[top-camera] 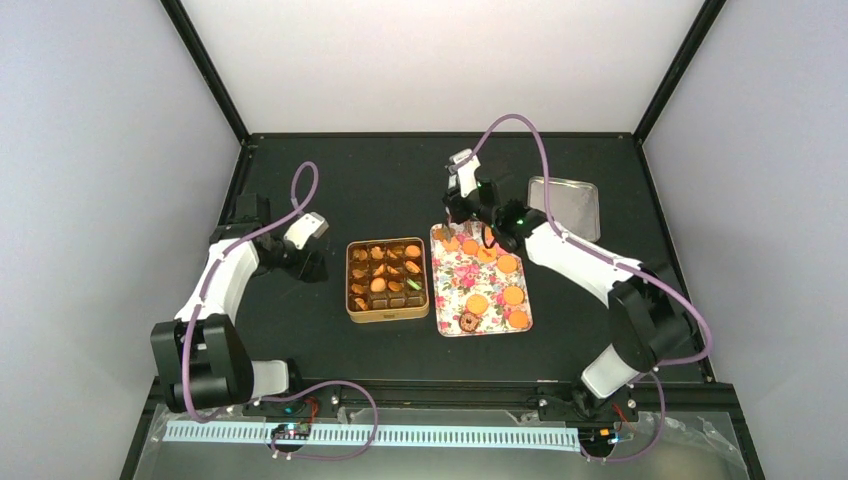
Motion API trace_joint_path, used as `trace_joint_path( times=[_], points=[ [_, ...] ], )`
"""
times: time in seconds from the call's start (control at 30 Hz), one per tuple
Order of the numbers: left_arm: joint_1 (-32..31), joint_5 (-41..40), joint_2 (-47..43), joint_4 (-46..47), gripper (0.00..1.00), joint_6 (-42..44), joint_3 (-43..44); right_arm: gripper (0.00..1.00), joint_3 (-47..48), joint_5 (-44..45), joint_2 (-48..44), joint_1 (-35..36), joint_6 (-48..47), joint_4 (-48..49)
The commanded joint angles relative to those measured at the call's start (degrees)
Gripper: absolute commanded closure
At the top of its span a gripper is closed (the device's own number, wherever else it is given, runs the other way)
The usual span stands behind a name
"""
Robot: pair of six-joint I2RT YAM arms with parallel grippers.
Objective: Pack the cookies
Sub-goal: Pick up the fake cookies from the plate.
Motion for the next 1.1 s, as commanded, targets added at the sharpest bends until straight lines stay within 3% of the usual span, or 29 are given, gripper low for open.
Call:
trace_joint_path(
  times=[0.0,0.3,0.47,0.7,0.9,1.07],
  points=[
    [0.47,2.21,-3.06,-2.08,0.28,0.86,2.18,0.59,2.02,-2.58,2.74,-0.3,0.53,3.19],
    [0.46,1.98,-3.13,-2.39,0.28,0.97,2.9,0.63,-0.67,-4.48,4.92,-0.2,2.32,5.39],
    [0.43,2.19,-3.13,-2.22,0.28,0.8,2.72,0.74,-3.06,-4.21,3.03,-0.18,2.33,6.02],
    [0.42,2.58,-3.38,-2.17,0.28,0.63,2.17,0.85,-5.02,-3.74,-3.7,-0.11,1.93,5.32],
    [0.5,3.04,-3.61,-1.71,0.28,0.19,2.16,0.85,-6.27,-3.45,-10.44,1.33,1.66,3.17],
    [0.44,2.85,-3.22,-1.33,0.28,0.04,1.88,0.85,-8.04,-1.69,-15.72,7.6,1.45,2.8]
  ],
)
